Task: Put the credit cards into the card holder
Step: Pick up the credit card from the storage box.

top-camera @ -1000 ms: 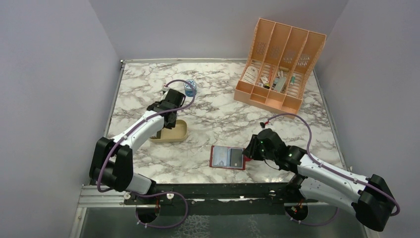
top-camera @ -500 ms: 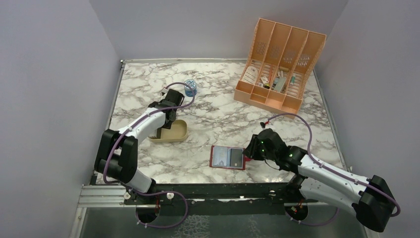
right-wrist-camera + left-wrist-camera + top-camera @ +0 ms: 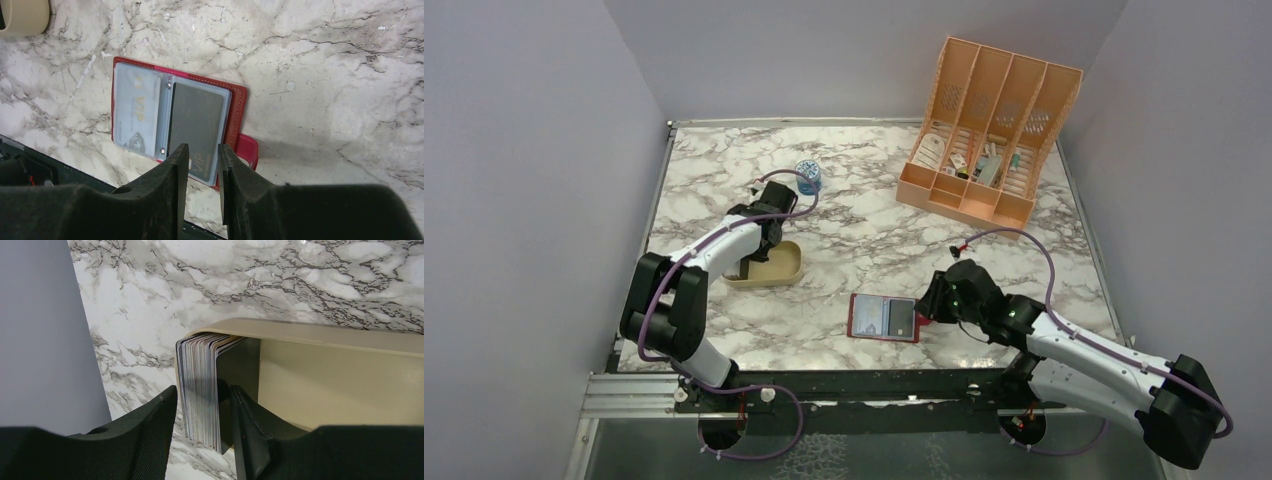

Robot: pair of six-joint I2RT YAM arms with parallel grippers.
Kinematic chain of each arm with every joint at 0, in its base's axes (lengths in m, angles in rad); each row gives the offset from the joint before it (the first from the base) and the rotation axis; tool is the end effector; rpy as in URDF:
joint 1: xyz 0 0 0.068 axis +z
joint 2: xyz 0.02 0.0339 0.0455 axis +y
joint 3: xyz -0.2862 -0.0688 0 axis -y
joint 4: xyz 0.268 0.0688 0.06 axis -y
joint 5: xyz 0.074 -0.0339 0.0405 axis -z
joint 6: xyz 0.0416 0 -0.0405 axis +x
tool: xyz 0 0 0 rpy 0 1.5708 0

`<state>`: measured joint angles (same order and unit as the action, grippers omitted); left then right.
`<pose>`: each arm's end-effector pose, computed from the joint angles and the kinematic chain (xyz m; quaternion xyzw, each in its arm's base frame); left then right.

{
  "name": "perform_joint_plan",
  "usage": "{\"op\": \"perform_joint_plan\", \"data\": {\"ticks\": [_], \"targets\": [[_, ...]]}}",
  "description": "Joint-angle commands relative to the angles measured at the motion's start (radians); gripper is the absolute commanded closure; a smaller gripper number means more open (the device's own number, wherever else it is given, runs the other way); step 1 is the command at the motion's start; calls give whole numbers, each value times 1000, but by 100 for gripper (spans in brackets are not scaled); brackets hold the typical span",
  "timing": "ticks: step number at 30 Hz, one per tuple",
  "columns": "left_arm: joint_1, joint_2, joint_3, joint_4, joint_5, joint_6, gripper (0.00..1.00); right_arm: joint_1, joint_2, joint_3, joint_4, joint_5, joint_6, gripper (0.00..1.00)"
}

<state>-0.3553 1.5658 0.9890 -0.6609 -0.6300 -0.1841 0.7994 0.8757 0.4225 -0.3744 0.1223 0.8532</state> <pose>0.3002 -0.0853 0.2021 0.0290 0.9386 0.2525 0.2333 0.1305 0.1269 0.1850 0.0472 0.9291 0.2280 0.2875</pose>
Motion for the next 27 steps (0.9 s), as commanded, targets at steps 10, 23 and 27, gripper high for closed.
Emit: {"op": "perform_joint_plan", "data": {"ticks": [10, 23, 27], "targets": [[4, 7, 38, -24, -23, 8, 65, 6, -4, -12, 17, 24, -14, 72], [4, -1, 53, -35, 10, 6, 79, 6, -4, -7, 11, 23, -13, 72], [4, -6, 60, -46, 23, 2, 88, 6, -3, -3, 11, 23, -14, 72]]}}
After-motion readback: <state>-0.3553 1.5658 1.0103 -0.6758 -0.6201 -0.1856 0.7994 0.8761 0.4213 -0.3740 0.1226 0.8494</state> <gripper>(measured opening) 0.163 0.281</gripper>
